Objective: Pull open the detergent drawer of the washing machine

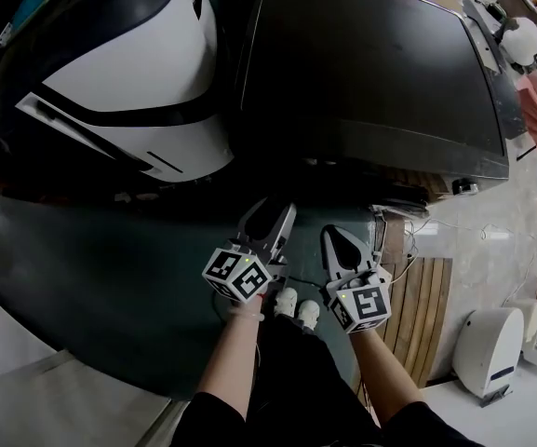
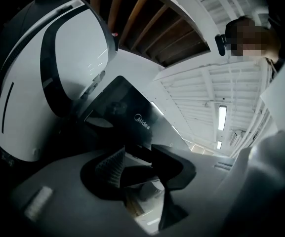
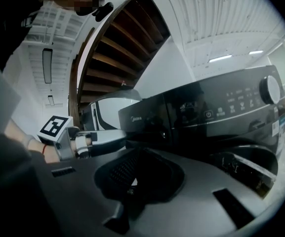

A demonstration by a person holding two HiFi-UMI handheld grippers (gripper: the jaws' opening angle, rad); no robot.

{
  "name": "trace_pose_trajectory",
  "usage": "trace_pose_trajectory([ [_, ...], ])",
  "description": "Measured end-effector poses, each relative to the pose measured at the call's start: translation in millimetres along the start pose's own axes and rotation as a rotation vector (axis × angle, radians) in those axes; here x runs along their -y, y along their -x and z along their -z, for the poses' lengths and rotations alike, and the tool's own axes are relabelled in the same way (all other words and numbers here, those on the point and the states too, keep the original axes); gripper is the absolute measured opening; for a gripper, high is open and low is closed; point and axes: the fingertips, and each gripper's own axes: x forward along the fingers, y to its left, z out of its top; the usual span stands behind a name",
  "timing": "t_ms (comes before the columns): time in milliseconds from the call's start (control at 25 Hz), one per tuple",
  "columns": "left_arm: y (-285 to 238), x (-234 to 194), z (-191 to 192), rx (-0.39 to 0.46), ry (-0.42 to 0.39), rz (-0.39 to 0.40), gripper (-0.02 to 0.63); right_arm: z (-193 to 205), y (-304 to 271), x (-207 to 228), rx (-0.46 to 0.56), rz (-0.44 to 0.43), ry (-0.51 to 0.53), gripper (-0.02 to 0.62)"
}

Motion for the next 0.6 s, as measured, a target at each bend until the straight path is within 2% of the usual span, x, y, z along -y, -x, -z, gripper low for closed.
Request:
trace_pose_trajectory([
  [200, -13.8, -13.5, -3.8, 0.036, 0.07, 0.022, 0.154, 0.6, -17.3, -0.5, 0.015, 0.013, -0.018, 0.02],
  [360, -20.4, -17.4, -2.9, 0.038, 0.114, 0.054, 0.155, 6.8, -22.3, -1.2, 0.011, 0.021, 0.011, 0.02],
  [600, -29.2, -24.1, -10.3, 0.097, 0.281, 0.1, 0.191, 15.2, -26.5, 3.6, 0.003, 0.042, -0.004, 0.02],
])
